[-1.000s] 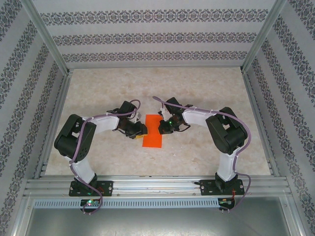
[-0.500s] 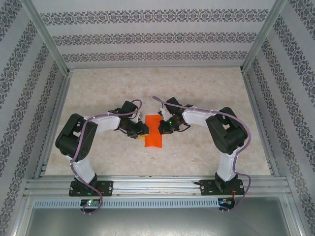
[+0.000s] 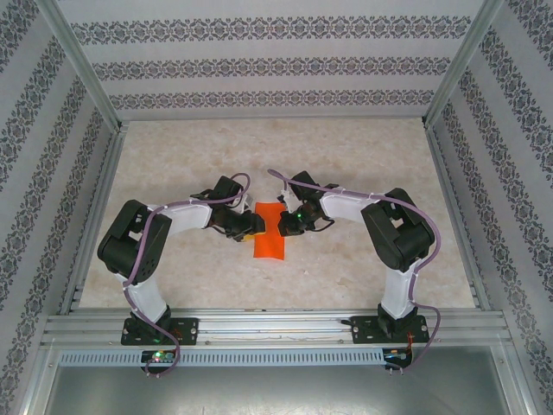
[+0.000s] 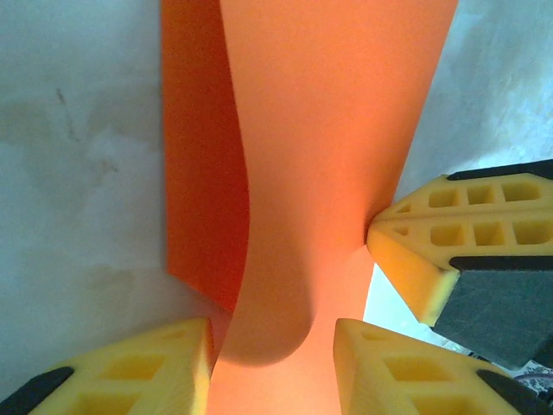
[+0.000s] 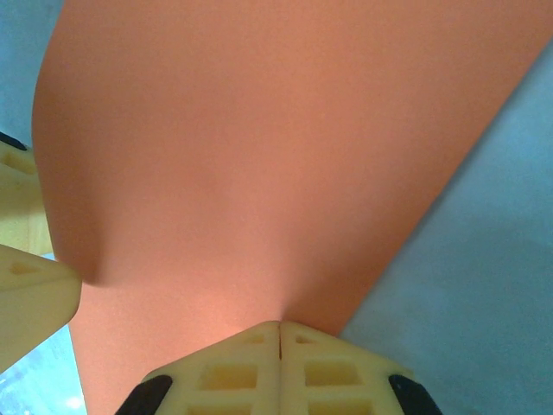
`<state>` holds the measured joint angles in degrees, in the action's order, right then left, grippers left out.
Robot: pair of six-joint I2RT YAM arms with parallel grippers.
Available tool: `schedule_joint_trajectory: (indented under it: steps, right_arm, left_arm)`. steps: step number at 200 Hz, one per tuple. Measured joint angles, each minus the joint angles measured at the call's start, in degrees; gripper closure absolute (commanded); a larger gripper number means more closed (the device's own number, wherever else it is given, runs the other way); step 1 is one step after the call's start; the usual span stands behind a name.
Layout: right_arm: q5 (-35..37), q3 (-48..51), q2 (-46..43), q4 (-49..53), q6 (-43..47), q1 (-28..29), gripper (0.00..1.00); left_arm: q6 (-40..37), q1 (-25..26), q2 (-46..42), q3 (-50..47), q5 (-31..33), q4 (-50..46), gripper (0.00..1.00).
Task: Fold a paper plane with a square sheet of paper (fold left side to right side)
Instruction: Third fold the triangle at the center of the table.
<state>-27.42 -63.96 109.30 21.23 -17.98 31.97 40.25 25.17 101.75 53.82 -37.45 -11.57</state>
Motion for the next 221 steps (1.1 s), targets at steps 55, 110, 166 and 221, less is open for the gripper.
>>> schedule_joint_trajectory:
  steps: [55, 110, 166, 221]
  right_arm:
    - [0.00, 0.00, 0.00, 0.04, 0.20, -0.61, 1.00]
    - [0.11, 0.00, 0.00, 0.04, 0.35, -0.74, 1.00]
    - [0.24, -0.07, 0.00, 0.24, 0.66, -1.11, 1.00]
    - [1.53, -1.11, 0.26, 1.46, 2.16, -1.14, 1.00]
  left_arm:
    - [-0.31, -0.26, 0.52, 2.38, 0.17, 0.09, 0.57]
    - [-0.76, -0.52, 1.62, 2.71, 0.52, 0.07, 0.56]
    - [-0.94, -0.81, 1.66, 2.71, 0.26, 0.15, 0.54]
    - [-1.38, -1.57, 3.58, 3.32, -1.36, 0.46, 0.54]
